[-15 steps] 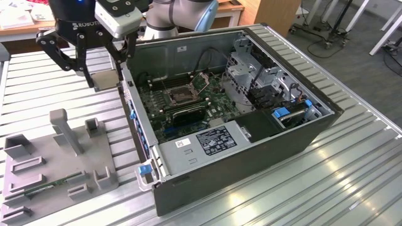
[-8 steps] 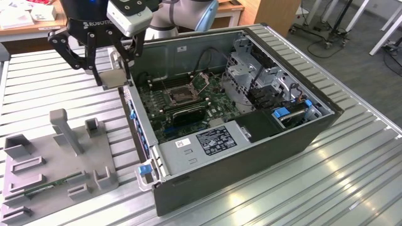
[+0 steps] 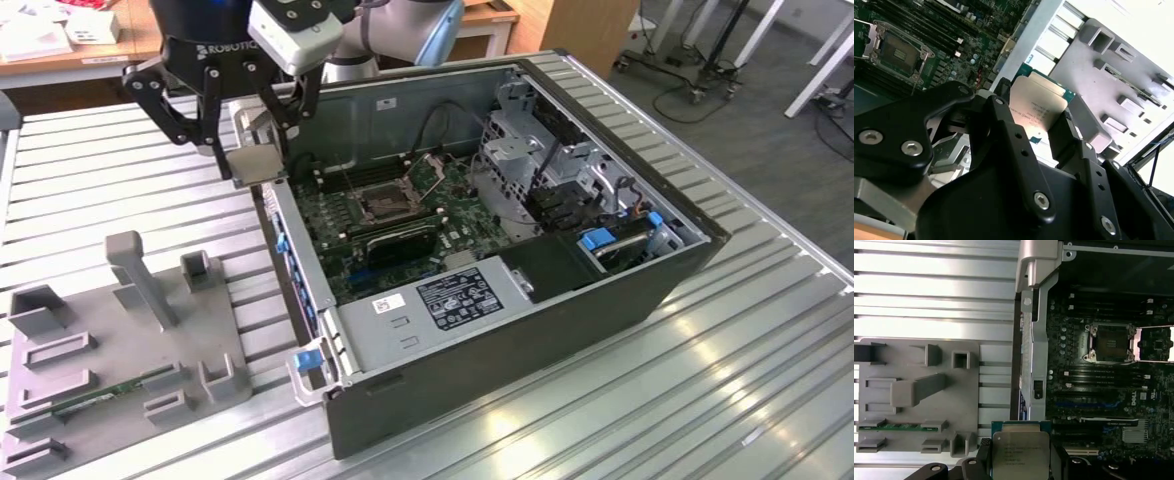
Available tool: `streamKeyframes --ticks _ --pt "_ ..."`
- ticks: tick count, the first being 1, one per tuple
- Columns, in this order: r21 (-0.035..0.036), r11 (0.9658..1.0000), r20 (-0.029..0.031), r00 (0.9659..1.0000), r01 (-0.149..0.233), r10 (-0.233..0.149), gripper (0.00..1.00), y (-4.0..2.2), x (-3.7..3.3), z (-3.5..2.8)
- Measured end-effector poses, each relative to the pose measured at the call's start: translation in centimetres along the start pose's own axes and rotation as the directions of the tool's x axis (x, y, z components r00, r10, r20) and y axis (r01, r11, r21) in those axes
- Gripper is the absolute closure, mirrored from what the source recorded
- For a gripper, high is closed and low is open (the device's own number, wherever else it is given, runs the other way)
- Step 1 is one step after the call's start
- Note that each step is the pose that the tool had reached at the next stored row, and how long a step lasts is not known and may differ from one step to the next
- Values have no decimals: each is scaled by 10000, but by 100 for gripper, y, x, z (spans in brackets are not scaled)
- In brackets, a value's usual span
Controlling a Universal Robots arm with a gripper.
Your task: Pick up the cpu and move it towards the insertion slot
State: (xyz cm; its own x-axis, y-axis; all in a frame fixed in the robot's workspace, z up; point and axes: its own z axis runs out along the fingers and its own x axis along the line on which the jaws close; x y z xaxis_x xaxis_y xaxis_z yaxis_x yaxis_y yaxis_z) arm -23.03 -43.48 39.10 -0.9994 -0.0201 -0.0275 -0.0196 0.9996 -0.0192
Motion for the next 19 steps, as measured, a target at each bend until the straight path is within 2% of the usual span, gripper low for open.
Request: streamKeyframes --ticks 7,19 --pt "-1 10000 1 10000 0 0 45 -1 -85 4" --pt "0 10000 0 10000 0 0 45 -2 -119 5"
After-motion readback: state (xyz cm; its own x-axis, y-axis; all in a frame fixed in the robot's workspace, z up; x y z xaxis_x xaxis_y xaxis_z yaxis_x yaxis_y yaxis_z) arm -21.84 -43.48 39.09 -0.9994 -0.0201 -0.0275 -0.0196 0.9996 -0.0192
